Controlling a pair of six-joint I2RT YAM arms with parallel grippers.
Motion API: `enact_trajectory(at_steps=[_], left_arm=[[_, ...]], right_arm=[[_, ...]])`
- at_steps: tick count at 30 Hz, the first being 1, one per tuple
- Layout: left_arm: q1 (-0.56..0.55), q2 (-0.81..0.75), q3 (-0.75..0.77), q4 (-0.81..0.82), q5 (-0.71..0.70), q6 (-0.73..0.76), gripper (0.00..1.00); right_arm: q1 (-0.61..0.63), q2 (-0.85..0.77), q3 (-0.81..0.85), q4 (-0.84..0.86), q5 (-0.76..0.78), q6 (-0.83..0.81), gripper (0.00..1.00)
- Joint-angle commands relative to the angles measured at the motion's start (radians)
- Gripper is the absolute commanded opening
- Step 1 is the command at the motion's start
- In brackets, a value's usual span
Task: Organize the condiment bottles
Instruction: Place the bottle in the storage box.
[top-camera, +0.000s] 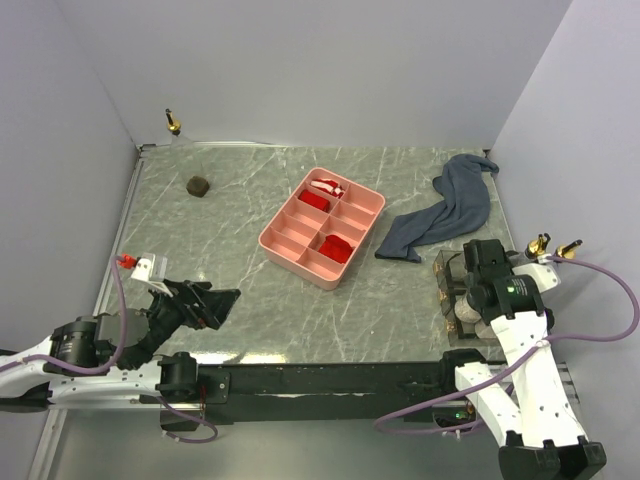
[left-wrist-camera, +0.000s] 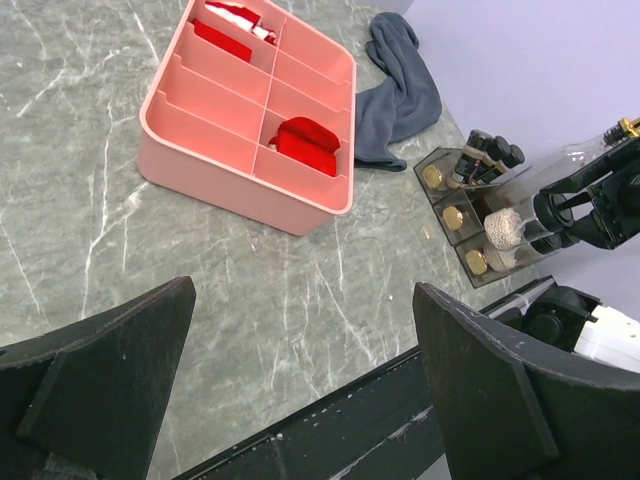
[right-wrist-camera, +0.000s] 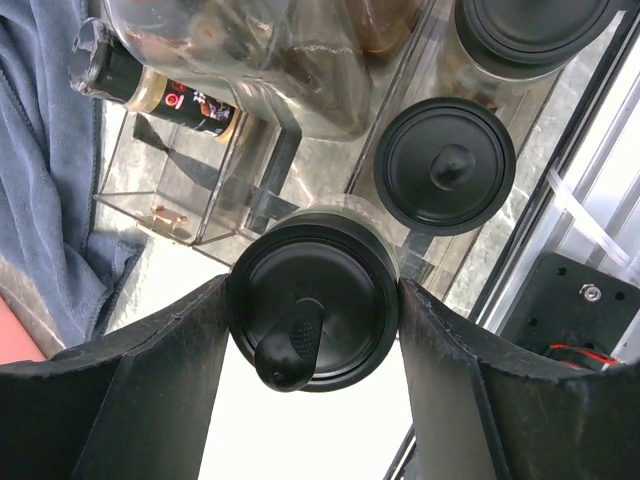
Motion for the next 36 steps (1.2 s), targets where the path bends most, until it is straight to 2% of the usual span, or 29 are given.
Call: enact_trajectory(at_steps=[1, 11, 21, 25, 36], left_arm=[[-0.006, -0.014, 0.027, -0.023, 0.01, -0.039, 0.97], [-0.009, -0.066, 0.007, 0.003, 0.059, -0.035, 0.97], [-0.032, -0.103, -0.006, 0.02, 0.078, -0.027, 0.97], [-0.045, -0.105, -0.006, 0.02, 0.087, -0.027, 0.97], [-0.065, -0.105, -0.011, 0.029, 0.104, -0.01, 0.97]], right_arm=[[-0.003, 0.036, -0.051, -0.189, -0.12, -0.038, 0.0], [0.061, 0.082, -0.06, -0.192, -0.145, -0.064, 0.0], [0.061, -0.04, -0.038, -0.192, -0.214, -0.227, 0.0], [0.054, -0.128, -0.051, -0.197, -0.203, -0.211, 0.0], [0.052, 0.034, -0.054, -0.192, -0.226, -0.231, 0.0]])
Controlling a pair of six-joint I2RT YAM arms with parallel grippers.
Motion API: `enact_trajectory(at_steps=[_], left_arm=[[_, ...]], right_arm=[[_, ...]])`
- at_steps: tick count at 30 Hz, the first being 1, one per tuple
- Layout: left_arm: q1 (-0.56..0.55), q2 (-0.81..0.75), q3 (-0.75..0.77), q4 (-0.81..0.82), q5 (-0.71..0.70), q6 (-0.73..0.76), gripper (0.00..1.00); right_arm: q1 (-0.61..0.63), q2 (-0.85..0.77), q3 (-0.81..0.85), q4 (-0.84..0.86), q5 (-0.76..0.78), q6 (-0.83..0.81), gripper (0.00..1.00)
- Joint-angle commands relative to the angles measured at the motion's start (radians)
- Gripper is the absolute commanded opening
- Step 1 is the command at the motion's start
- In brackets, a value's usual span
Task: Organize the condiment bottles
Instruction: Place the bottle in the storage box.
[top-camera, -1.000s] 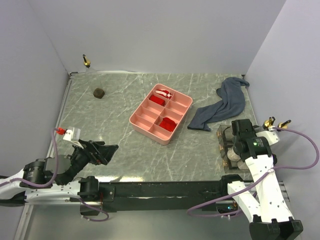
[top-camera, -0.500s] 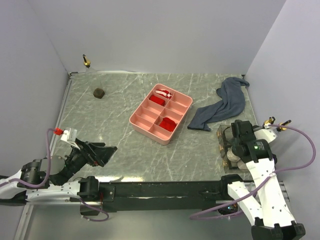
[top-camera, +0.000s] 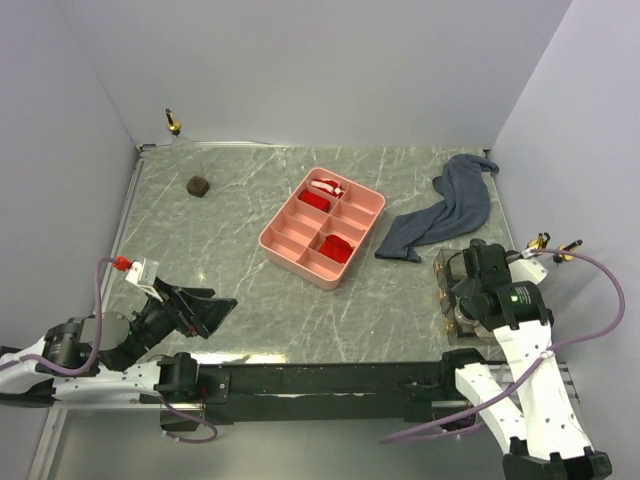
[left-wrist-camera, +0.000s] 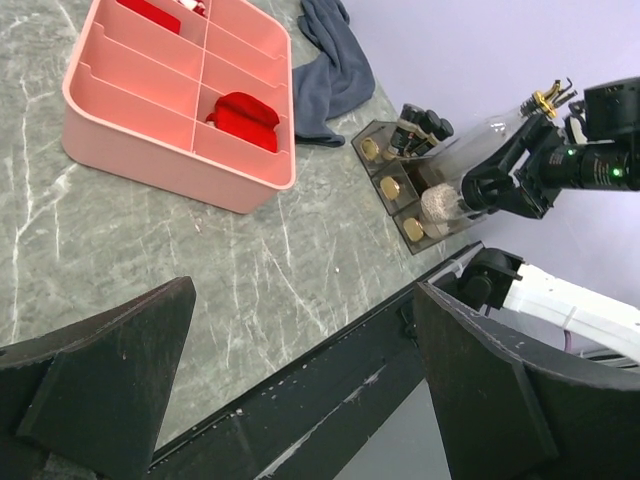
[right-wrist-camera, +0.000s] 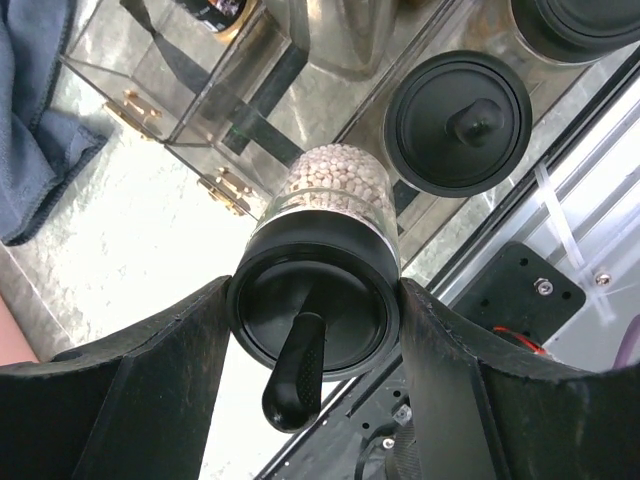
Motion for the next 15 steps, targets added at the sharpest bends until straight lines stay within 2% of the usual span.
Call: enact_trajectory(at_steps=[1, 11, 15], left_arm=[[-0.018, -0.01, 0.0, 0.032, 0.013, 0.017, 0.97], [-0.018, -0.047, -0.006, 0.035, 0.002, 0.015, 0.97], [-0.021, -0.027, -0.004, 0.034, 0.006, 0.015, 0.97]], right_arm=[[0.005, 0.097, -0.063, -0.152, -0.104, -0.016, 0.0], [-0.001, 0.101, -0.05, -0.158, -0.205, -0.093, 0.0], [-0.001, 0.108, -0.055, -0.154, -0.17, -0.08, 0.0]])
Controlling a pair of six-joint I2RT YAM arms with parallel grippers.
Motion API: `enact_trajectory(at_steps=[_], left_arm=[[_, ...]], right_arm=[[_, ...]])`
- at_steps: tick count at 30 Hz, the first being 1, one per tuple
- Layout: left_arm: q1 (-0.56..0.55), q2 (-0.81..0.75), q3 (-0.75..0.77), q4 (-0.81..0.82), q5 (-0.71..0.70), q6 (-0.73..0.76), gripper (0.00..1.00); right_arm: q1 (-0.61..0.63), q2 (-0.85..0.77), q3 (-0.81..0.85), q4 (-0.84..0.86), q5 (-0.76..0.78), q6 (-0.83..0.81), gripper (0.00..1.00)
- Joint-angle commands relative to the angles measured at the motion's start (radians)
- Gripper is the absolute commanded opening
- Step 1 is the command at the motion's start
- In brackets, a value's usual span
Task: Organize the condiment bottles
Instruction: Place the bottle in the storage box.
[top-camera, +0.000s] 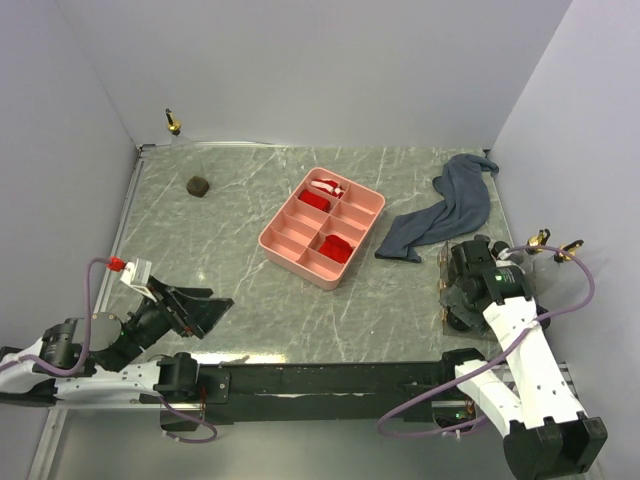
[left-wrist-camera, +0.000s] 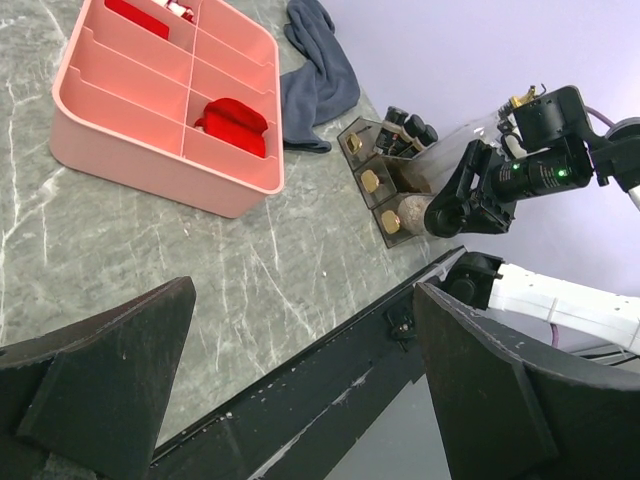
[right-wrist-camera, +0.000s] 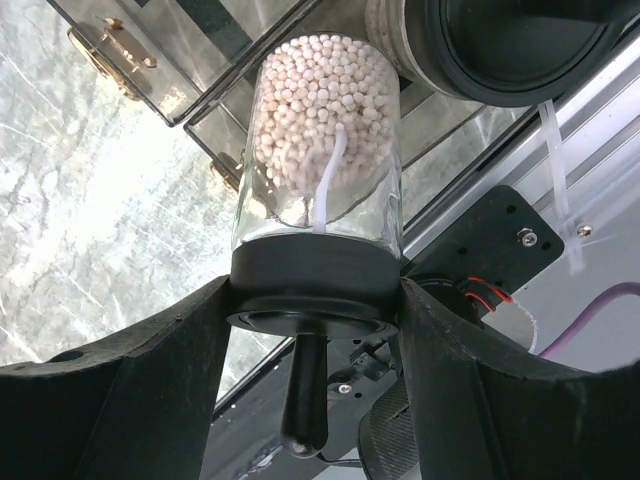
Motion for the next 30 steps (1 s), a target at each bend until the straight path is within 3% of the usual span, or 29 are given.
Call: enact_trajectory(at_steps=[1, 13, 18, 22, 25, 30], left_arm=[[-0.009, 0.023, -0.001, 0.019, 0.004, 0.009, 0.97], [-0.007, 0.043, -0.001, 0.018, 0.003, 0.004, 0.97], [-0.009, 0.049, 0.003, -0.001, -0.012, -0.016, 0.97], [-0.009, 0.045, 0.003, -0.007, -0.025, -0.025, 0.97], [-0.007, 0.046, 0.005, -0.013, -0.035, -0.033, 0.97], [-0.007, 0.054, 0.006, -0.019, -0.042, -0.039, 0.97]], right_arm=[[0.0, 0.003, -0.002, -0.118, -0.015, -0.011, 0.0], [-0.003, 0.023, 0.153, -0.082, 0.077, 0.023, 0.01], [-0.015, 0.066, 0.156, -0.079, 0.084, 0.023, 0.2], [-0.052, 0.066, 0.122, -0.052, 0.0, 0.001, 0.2], [-0.078, 0.068, 0.122, -0.066, 0.018, -0.005, 0.21], [-0.173, 0.072, 0.113, -0.011, -0.011, -0.089, 0.29]])
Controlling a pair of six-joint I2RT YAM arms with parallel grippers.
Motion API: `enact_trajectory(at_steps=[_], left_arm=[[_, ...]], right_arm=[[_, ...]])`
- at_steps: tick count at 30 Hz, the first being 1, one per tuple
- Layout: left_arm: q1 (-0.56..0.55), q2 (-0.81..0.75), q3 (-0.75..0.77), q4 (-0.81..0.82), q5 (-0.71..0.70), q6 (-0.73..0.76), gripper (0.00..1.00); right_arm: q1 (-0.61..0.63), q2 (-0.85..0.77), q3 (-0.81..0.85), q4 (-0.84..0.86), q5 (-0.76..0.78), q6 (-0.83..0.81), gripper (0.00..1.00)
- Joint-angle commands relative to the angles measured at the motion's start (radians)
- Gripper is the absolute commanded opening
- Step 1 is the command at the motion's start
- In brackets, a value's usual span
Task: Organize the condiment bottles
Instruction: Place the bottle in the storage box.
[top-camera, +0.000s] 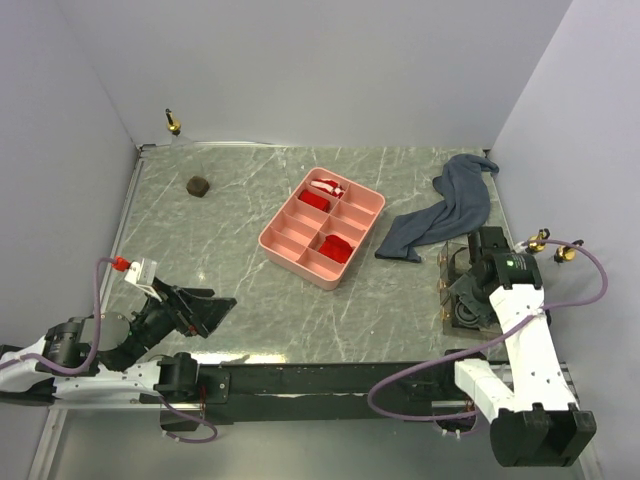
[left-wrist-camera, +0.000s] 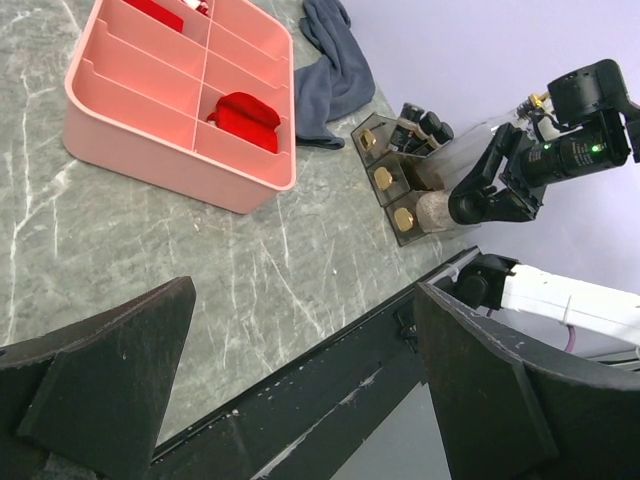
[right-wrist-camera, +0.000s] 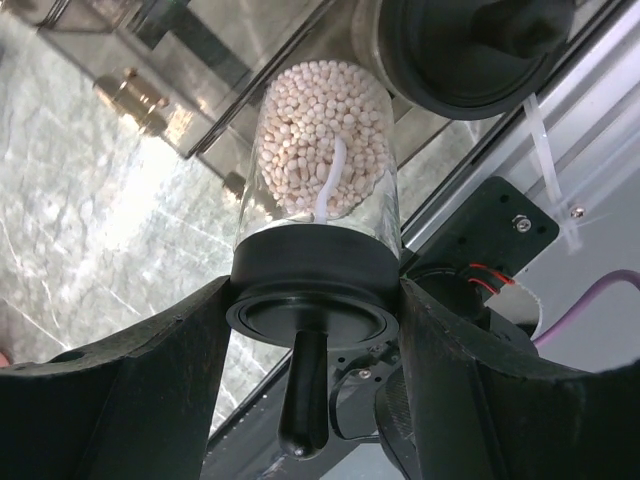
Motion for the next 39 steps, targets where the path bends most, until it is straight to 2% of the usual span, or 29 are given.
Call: enact_trajectory(at_steps=[1, 2, 7, 12, 16, 18, 24, 27, 28, 33, 37, 39], left_arm=[[-0.005, 0.026, 0.009, -0.006, -0.021, -0.011, 0.97], [-0.005, 0.026, 0.008, -0.006, -0.021, -0.012, 0.97], [-0.005, 0.03, 0.006, -0.004, -0.022, -0.011, 0.97], [-0.005, 0.03, 0.006, -0.003, -0.018, -0.009, 0.97], [-0.005, 0.024, 0.006, -0.001, -0.018, -0.008, 0.97], [-0.005, 0.026, 0.005, 0.002, -0.015, -0.005, 0.97], [-0.005, 0.027, 0.006, 0.001, -0.011, -0.005, 0.97], [-0.005, 0.023, 0.005, 0.004, -0.008, -0.003, 0.97], [-0.005, 0.023, 0.006, 0.004, -0.007, -0.003, 0.97], [-0.005, 0.013, 0.005, 0.004, -0.004, -0.002, 0.97], [-0.005, 0.012, 0.005, 0.005, -0.002, -0.002, 0.97], [-0.005, 0.013, 0.005, 0.007, -0.001, 0.001, 0.97]], right_arm=[[-0.045, 0.0, 0.004, 0.021, 0.005, -0.06, 0.32], [-0.047, 0.006, 0.001, 0.032, 0.006, -0.062, 0.36], [-0.061, 0.029, -0.007, 0.06, -0.018, -0.074, 0.38], [-0.076, 0.001, 0.03, 0.089, -0.073, -0.106, 0.33], [-0.098, -0.033, 0.033, 0.083, -0.15, -0.011, 0.26], [-0.104, -0.022, 0.025, 0.07, -0.152, 0.03, 0.19], [-0.16, -0.033, 0.024, 0.093, -0.193, 0.04, 0.21], [-0.194, -0.033, 0.024, 0.086, -0.193, 0.026, 0.28], [-0.2, -0.034, 0.021, 0.092, -0.187, 0.026, 0.34], [-0.225, -0.042, -0.024, 0.13, -0.222, 0.036, 0.46], [-0.233, -0.04, -0.012, 0.12, -0.19, 0.037, 0.63], [-0.237, -0.042, 0.007, 0.107, -0.175, 0.037, 0.65]])
